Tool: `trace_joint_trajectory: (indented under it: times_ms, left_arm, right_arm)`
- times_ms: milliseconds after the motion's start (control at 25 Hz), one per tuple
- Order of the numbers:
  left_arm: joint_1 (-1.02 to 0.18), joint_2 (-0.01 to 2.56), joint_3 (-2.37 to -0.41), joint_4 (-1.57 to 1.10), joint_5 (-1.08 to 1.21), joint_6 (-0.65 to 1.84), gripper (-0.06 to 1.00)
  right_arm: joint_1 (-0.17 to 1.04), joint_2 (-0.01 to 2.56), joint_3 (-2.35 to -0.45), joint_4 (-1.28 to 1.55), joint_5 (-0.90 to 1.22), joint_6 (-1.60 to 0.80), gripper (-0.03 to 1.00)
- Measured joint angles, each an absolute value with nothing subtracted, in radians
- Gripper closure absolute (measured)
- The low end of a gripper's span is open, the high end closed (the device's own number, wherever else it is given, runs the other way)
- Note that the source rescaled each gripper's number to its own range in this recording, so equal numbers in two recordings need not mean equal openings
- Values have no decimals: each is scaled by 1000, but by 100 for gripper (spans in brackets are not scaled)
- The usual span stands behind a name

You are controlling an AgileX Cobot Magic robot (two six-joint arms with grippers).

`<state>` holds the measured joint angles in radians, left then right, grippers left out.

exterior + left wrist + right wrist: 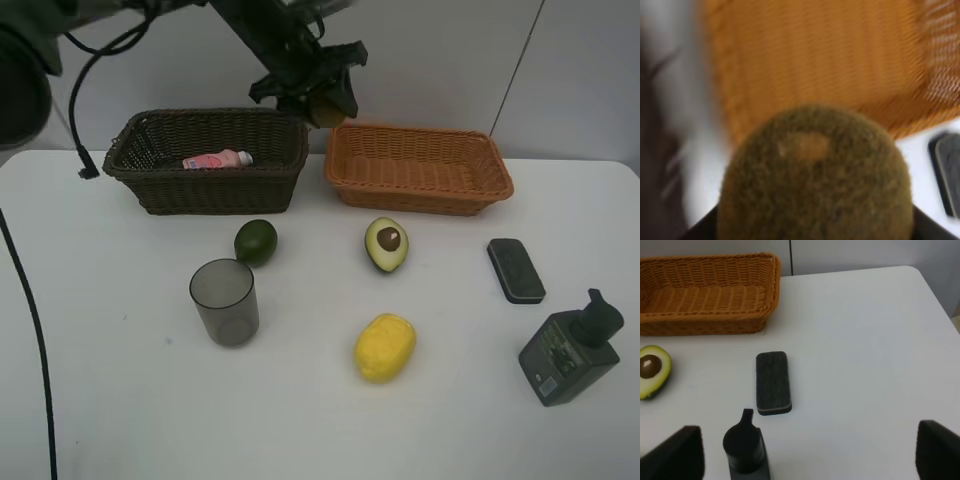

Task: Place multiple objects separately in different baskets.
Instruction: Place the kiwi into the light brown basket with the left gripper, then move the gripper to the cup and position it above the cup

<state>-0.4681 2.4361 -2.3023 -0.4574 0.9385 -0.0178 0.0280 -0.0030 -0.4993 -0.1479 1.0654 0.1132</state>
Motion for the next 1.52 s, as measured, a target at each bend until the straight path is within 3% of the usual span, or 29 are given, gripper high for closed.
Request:
trace_joint_trajectory:
  times_ms: [320,720,760,800,880,960,1080,1520]
  left_arm:
    - [-603,2577,-2326,-310,515,0,54]
    - [-604,2589,-2326,-226,443,-6,54]
    - [-604,2589,-2326,-226,443,-6,52]
    - [-604,2589,-2326,-226,443,-6,42]
    - [-604,2589,-2326,-226,442,-6,11]
    - [-602,2589,-2326,-226,444,-6,-1]
    - [-601,2589,-2326,-226,461,-6,-5]
    - [-595,2483,-2326,-225,771,77,-5]
  right_arm:
    - [28,-3,-499,-148,1065,113,-3]
    - [28,-3,-499,-148,1065,113,-3]
    - [28,-3,-499,-148,1065,113,-3]
    - [28,-3,-499,-148,1065,113,-3]
    - [28,-3,-499,-148,1065,113,-3]
    - [28,-3,-499,-148,1065,113,-3]
    - [28,-3,-499,-148,1065,113,-3]
    - [28,-3,-499,-148,1065,113,-3]
